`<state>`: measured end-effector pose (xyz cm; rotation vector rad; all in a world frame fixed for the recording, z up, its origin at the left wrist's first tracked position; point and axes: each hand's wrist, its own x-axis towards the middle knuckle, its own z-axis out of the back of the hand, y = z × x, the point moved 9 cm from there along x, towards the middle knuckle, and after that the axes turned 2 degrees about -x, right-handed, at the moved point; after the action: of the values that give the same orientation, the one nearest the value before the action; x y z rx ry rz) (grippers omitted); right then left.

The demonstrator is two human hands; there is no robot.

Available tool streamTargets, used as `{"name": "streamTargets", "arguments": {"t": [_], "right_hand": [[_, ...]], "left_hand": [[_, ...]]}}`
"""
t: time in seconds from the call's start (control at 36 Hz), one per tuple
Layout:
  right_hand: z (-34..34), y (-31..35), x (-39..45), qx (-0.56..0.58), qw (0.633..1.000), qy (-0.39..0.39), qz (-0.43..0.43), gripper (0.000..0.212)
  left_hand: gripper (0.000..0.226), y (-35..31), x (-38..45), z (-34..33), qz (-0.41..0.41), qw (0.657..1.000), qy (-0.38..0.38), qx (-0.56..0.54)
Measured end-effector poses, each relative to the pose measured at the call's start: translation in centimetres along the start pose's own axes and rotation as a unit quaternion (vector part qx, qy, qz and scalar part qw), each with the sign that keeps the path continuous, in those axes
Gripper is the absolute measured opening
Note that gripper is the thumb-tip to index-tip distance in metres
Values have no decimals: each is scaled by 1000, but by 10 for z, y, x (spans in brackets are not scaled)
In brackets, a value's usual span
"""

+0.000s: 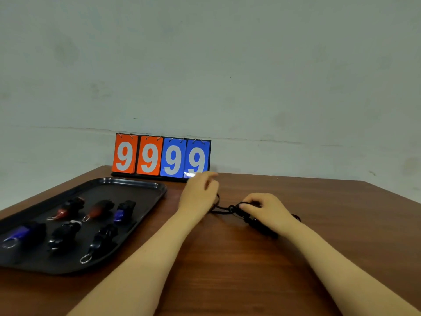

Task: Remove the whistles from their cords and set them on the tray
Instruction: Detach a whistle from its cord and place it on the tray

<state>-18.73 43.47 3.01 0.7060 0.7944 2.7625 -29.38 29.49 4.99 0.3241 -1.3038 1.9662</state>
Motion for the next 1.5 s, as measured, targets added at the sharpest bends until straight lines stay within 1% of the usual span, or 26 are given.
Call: {"name": "streamTargets", "arguments": {"t": [0.08, 0.14, 0.25, 0.33, 0.39, 0.44, 0.5, 0.56, 0.58, 0.67, 0.69, 0.72, 0.78, 0.81, 0.83, 0.86, 0.92, 1.0, 1.11, 1.14, 1.19, 1.22, 1.25, 1.33, 1.42, 1.5], "right_hand": [[8, -2, -1, 66, 997, -32, -22, 18], [14, -4, -1, 92, 993, -58, -38, 18], [20, -7, -3, 162, 981, -84, -69, 20], [22, -15, -2, 237, 961, -92, -108, 27], [26, -22, -2, 345, 921, -117, -138, 32], [29, -26, -2, 496, 845, -137, -143, 33], [35, -31, -4, 600, 770, -163, -145, 29], [42, -36, -6, 641, 731, -185, -139, 26], [45, -37, -6, 645, 727, -193, -135, 26], [48, -42, -7, 622, 744, -200, -136, 29], [49, -44, -8, 596, 763, -204, -146, 31], [52, -46, -11, 546, 793, -218, -162, 33], [70, -48, -20, 360, 875, -270, -179, 35], [82, -43, -23, 237, 911, -297, -160, 37], [89, -33, -24, 126, 934, -308, -129, 39], [92, -24, -25, 39, 943, -313, -104, 40], [94, -24, -26, -49, 941, -319, -103, 39], [87, -44, -19, -67, 950, -269, -146, 40], [57, -54, -8, -99, 972, -128, -170, 45], [51, -50, -7, -105, 975, -106, -162, 41], [40, -38, -3, -123, 981, -84, -124, 23], [34, -29, -1, -110, 986, -80, -97, 17], [27, -20, 0, -78, 992, -75, -70, 18], [6, 2, -1, 27, 999, -35, -16, 26], [-15, 15, -3, 102, 994, 31, 17, 30], [-19, 21, -5, 152, 987, 45, 25, 21]], "left_hand": [[34, -13, -16, -36, -36, 986, 161, 33], [30, -14, -26, -50, -28, 975, 222, 7], [13, -14, -21, -47, -4, 980, 192, -47], [14, -7, -15, -42, 33, 980, 173, -93], [13, -5, -14, -38, 50, 978, 165, -115], [14, -3, -13, -36, 72, 974, 156, -145], [16, -1, -12, -36, 91, 969, 156, -170], [18, 0, -12, -36, 98, 968, 158, -169], [18, 0, -12, -36, 98, 970, 154, -162], [19, -1, -11, -32, 89, 977, 135, -140], [20, -1, -10, -30, 86, 980, 125, -127], [20, 0, -9, -27, 83, 983, 113, -118], [21, 2, -7, -19, 85, 985, 79, -124], [21, 3, -5, -13, 88, 985, 58, -134], [21, 4, -4, -6, 93, 984, 32, -147], [21, 5, -3, 2, 97, 982, 0, -161], [20, 9, -1, 19, 108, 973, -62, -192], [22, 15, -3, 29, 129, 961, -99, -224], [17, 4, -4, 20, 99, 970, -55, -214], [14, 0, -4, 17, 87, 973, -43, -208], [11, -9, -5, 10, 66, 977, -12, -202], [12, -13, -6, 7, 56, 978, 5, -199], [13, -18, -7, 3, 46, 979, 21, -196], [15, -33, -12, -3, 17, 978, 54, -202], [17, -45, -14, -5, -8, 969, 69, -239], [18, -51, -16, -7, -21, 965, 78, -251]]}}
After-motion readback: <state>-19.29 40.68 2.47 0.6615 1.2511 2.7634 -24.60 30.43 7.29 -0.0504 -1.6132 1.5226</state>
